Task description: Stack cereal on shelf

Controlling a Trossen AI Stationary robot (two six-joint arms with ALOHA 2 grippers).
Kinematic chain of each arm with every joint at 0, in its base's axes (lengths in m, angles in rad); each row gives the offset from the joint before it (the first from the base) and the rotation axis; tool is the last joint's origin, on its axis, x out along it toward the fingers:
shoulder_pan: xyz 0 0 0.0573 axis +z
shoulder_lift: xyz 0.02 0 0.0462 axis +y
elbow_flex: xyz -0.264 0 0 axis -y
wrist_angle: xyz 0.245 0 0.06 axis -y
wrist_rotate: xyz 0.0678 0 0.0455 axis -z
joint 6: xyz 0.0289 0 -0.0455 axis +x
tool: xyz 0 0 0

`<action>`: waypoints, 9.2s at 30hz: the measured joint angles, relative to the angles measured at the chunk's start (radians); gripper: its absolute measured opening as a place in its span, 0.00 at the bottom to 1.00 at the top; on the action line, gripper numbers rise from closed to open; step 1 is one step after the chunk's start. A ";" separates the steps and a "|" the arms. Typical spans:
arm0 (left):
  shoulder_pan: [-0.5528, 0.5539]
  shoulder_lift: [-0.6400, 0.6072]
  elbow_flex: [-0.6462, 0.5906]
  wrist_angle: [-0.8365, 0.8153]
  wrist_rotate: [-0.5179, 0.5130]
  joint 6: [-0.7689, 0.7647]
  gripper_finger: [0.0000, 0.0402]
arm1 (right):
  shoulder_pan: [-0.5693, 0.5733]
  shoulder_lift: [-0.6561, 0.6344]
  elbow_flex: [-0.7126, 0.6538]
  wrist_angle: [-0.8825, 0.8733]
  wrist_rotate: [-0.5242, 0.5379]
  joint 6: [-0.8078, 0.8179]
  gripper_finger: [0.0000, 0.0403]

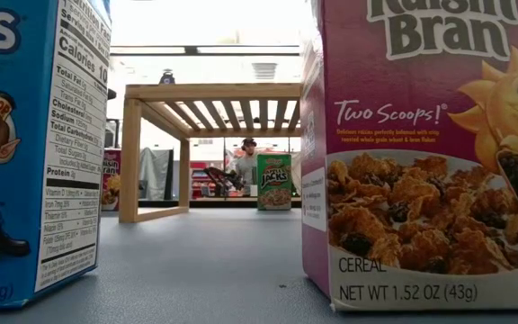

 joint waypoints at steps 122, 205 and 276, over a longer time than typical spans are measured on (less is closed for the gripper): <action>0.000 0.000 0.000 0.011 0.002 0.000 0.00 | -0.472 0.938 1.371 -1.120 0.247 -0.147 0.71; 0.000 0.000 0.000 0.013 0.018 -0.008 0.00 | -1.014 1.175 0.917 -0.897 0.003 -0.589 0.78; 0.000 0.000 0.000 0.015 0.018 -0.026 0.00 | -0.507 1.510 2.015 -1.536 -0.042 -0.384 0.31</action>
